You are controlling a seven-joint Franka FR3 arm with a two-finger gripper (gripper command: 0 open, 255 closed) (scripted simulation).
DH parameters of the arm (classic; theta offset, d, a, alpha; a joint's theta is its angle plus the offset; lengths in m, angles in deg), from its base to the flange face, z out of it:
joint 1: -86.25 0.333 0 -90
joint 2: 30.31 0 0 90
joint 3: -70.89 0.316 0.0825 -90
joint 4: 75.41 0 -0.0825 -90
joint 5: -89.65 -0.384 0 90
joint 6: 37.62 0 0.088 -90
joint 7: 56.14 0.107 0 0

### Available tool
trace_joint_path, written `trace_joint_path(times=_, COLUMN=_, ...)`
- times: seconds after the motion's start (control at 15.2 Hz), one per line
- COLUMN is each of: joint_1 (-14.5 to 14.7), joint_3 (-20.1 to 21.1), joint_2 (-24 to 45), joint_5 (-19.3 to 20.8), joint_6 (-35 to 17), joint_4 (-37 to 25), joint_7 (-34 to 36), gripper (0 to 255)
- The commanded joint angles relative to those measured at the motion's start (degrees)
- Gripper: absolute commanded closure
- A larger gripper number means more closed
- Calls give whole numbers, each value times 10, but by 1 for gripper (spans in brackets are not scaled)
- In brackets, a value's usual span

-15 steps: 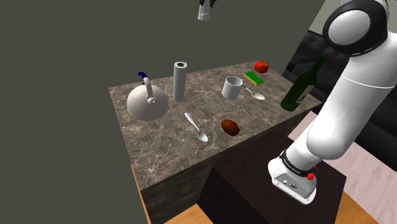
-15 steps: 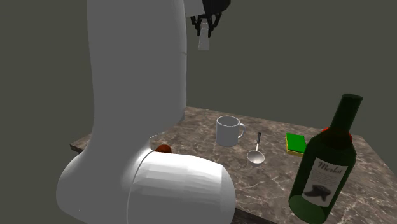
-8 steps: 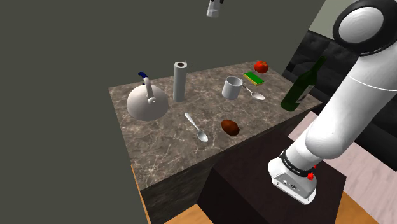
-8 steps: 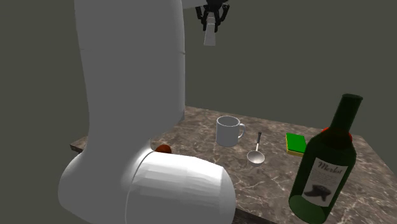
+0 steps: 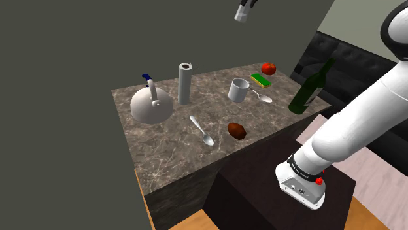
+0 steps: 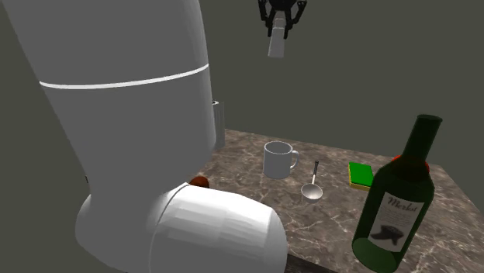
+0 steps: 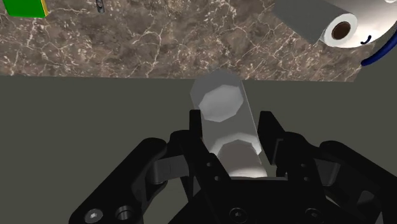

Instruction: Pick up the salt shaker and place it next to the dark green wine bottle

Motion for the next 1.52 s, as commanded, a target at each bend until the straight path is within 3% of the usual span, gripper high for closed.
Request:
trace_joint_path(times=0.0, joint_1=-11, joint_3=-14, joint_2=-18, joint_5=-2, joint_6=0, joint_4=21, joint_7=-25, gripper=255)
trace_joint_path(times=0.73, joint_1=-64, joint_3=-97, joint_2=-103, joint_5=3, joint_6=25, joint_4=97, joint_7=-159, gripper=255)
trace_joint_path(times=1.45, joint_1=-111, joint_3=-206, joint_2=-112, joint_5=8, joint_6=70, joint_4=82, joint_7=-310, gripper=255)
